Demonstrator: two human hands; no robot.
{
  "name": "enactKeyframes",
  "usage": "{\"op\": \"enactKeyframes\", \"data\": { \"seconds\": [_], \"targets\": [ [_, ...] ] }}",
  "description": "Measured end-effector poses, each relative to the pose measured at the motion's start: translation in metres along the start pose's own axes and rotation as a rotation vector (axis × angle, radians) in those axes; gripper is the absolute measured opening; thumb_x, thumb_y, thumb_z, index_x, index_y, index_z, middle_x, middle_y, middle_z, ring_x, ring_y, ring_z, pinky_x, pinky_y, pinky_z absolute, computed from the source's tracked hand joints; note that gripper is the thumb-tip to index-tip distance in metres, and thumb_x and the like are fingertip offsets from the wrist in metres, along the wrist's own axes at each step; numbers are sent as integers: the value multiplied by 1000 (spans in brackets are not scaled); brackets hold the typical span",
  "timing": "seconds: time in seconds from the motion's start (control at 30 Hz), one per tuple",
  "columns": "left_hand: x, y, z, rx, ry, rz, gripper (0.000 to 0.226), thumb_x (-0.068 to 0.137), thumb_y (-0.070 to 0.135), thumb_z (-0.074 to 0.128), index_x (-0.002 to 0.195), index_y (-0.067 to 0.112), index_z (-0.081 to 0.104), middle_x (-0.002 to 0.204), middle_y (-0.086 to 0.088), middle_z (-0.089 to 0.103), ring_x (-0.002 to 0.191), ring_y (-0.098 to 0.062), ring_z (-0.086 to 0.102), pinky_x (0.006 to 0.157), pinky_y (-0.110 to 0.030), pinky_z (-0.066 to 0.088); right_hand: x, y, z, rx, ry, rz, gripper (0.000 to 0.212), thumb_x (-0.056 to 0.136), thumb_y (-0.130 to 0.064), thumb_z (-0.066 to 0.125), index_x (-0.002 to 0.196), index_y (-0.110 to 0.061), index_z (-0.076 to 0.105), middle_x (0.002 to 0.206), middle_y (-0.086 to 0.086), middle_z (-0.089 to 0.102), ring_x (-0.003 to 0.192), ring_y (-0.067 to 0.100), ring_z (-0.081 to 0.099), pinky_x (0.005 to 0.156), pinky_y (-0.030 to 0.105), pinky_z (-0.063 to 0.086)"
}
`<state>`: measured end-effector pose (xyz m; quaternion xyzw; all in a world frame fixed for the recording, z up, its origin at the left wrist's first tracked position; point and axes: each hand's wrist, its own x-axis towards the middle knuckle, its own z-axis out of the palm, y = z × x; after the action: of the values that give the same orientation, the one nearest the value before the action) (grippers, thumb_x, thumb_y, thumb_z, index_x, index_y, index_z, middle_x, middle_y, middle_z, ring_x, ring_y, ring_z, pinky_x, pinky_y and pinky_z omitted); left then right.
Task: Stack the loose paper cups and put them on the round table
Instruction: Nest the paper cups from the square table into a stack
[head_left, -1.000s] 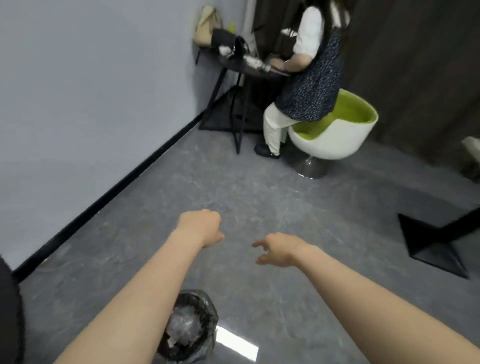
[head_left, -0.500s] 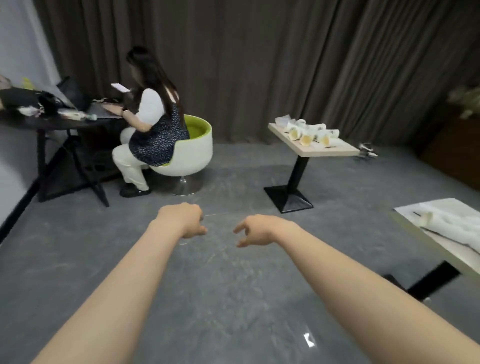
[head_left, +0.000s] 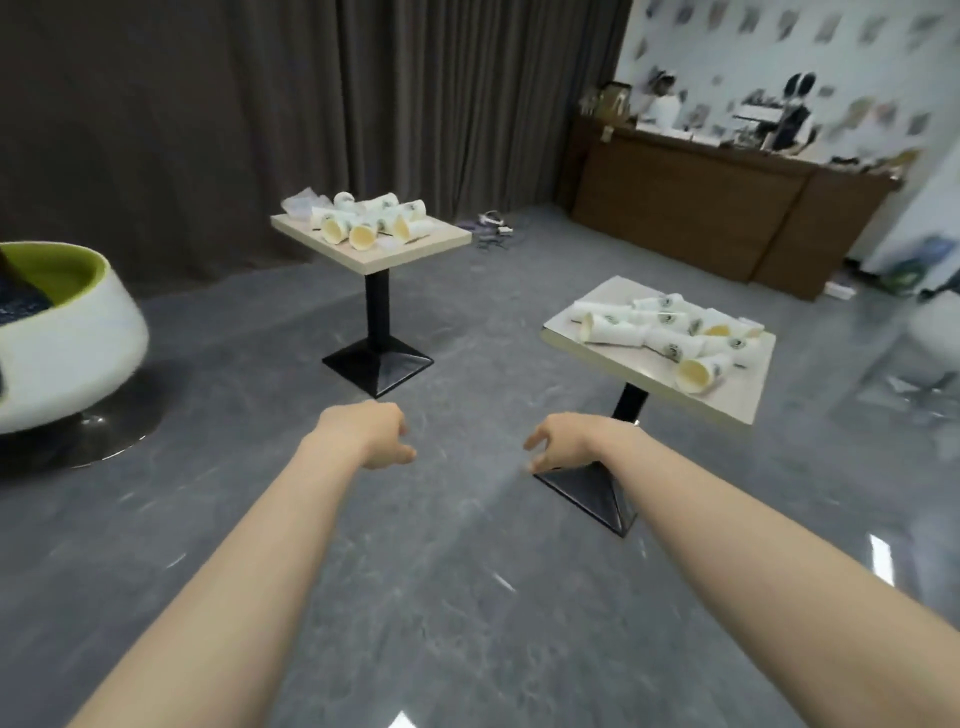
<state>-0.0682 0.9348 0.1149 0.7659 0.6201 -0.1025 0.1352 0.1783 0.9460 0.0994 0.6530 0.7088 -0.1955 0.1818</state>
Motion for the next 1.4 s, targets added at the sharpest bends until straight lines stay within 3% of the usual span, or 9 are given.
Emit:
{"op": "enactKeyframes", "data": {
  "seconds": [0.43, 0.57, 0.8, 0.93, 1.13, 1.27, 1.4],
  "targets": [
    [188, 171, -25, 36, -31, 207, 50, 93, 47, 51, 139, 29, 47, 139, 0, 50, 123, -21, 52, 94, -31, 40, 69, 218, -31, 141, 94, 182, 53, 90, -45, 58, 139, -29, 46, 140, -4, 51, 129, 18, 47, 106, 36, 38],
    [246, 208, -24, 96, -84, 270, 44, 93, 44, 51, 132, 23, 54, 128, -1, 57, 105, -21, 60, 81, -28, 38, 100, 265, -28, 209, 80, 250, 55, 89, -48, 58, 140, -32, 44, 142, -2, 49, 129, 20, 47, 106, 36, 39],
    [358, 275, -36, 166, -74, 471, 41, 94, 41, 49, 129, 21, 56, 130, -1, 57, 114, -22, 56, 81, -29, 39, 143, 335, -44, 296, 110, 384, 54, 91, -44, 58, 141, -30, 43, 139, -2, 53, 126, 17, 49, 97, 27, 37],
    [410, 312, -43, 214, -104, 601, 41, 93, 43, 50, 126, 21, 57, 128, -1, 59, 112, -23, 57, 77, -29, 40, 160, 367, -47, 336, 145, 485, 57, 91, -43, 58, 143, -34, 38, 141, -1, 49, 127, 17, 48, 96, 31, 38],
    [467, 367, -37, 257, -129, 721, 47, 92, 44, 53, 133, 21, 53, 135, -1, 55, 122, -23, 52, 92, -33, 44, 182, 416, -35, 327, 218, 543, 69, 91, -38, 59, 149, -37, 22, 139, 2, 39, 127, 21, 42, 95, 38, 43],
    [503, 408, -27, 288, -138, 766, 48, 92, 44, 52, 134, 21, 50, 135, -3, 53, 122, -25, 52, 87, -33, 43, 206, 467, -32, 311, 237, 500, 80, 88, -30, 64, 150, -39, 14, 151, 2, 25, 134, 23, 32, 101, 38, 41],
    [540, 447, -14, 271, -145, 733, 43, 92, 41, 51, 130, 20, 50, 129, -5, 54, 117, -25, 52, 84, -33, 42, 243, 533, -34, 47, 215, 403, 91, 86, -25, 66, 152, -36, 5, 159, 5, 11, 145, 23, 10, 108, 39, 31]
  ]
}}
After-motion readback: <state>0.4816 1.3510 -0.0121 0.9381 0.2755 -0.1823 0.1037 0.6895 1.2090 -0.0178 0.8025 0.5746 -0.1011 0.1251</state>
